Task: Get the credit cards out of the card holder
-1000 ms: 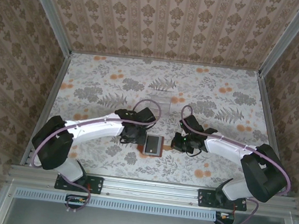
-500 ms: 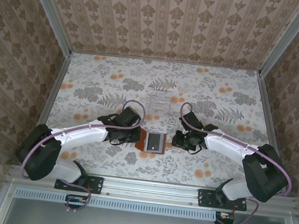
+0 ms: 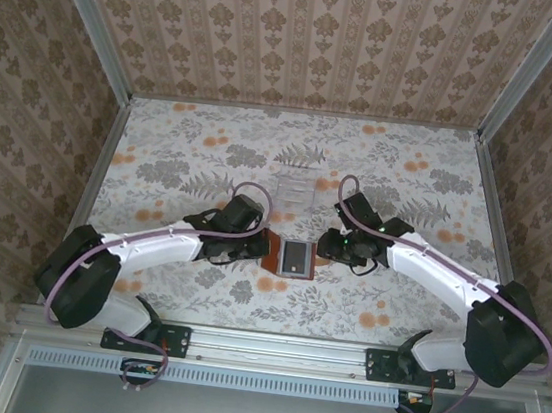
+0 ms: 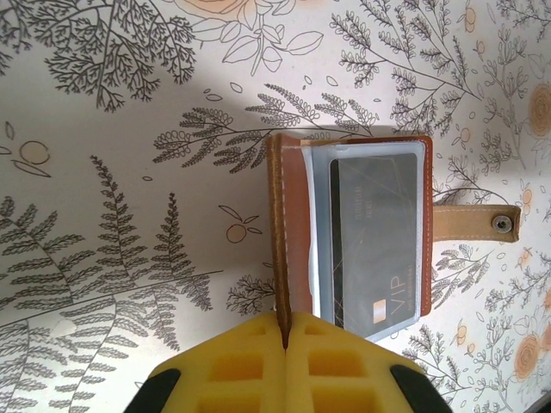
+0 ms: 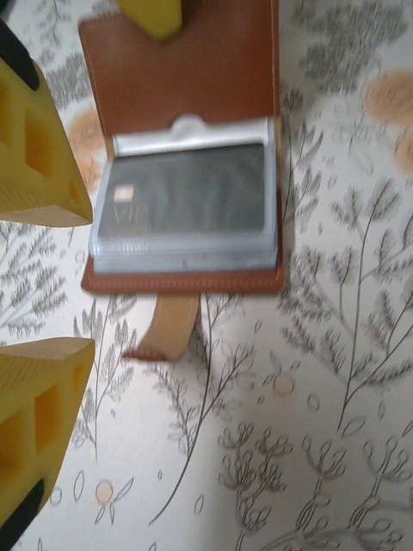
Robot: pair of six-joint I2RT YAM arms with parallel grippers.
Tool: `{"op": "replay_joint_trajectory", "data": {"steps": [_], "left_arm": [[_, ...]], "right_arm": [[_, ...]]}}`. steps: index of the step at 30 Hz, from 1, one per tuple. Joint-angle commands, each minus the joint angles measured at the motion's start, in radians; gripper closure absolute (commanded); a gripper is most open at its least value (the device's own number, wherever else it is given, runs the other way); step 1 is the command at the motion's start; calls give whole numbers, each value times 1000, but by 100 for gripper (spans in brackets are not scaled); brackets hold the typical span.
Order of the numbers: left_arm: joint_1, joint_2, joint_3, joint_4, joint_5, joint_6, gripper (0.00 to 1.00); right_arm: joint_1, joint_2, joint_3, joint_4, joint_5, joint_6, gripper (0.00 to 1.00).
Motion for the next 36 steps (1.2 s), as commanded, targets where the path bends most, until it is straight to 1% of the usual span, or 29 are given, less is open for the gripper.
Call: {"op": "replay_joint_trajectory", "data": {"steps": [1,6,9,15,21,25,27,30,36], "left_arm": [[-2,25,11,34,24,-18,94],[-10,46,18,45,35,-20,94],[-12,55,25,39,40,-13,92],[-12,63,31,-3,30,5,89],[-12,97,63,-85,27,36,82],[-12,116,77,-116,25,52,80],[-12,127,92,-150,11,63,80],[-23,145,128,-246,-58,90,79],[-57,245,235,-418,-153,151,71]], "right_arm": [[11,-15,26,7,-87,19,59],[14,35,10,146,-226,57,59],[19,109,12,189,-261,61,59],[19,208,25,192,-228,30,59],[16,272,14,210,-202,13,59],[15,310,1,224,-194,8,59],[15,318,-6,215,-175,4,59],[14,320,-26,216,-157,6,60],[14,309,-52,229,-161,18,60]]}}
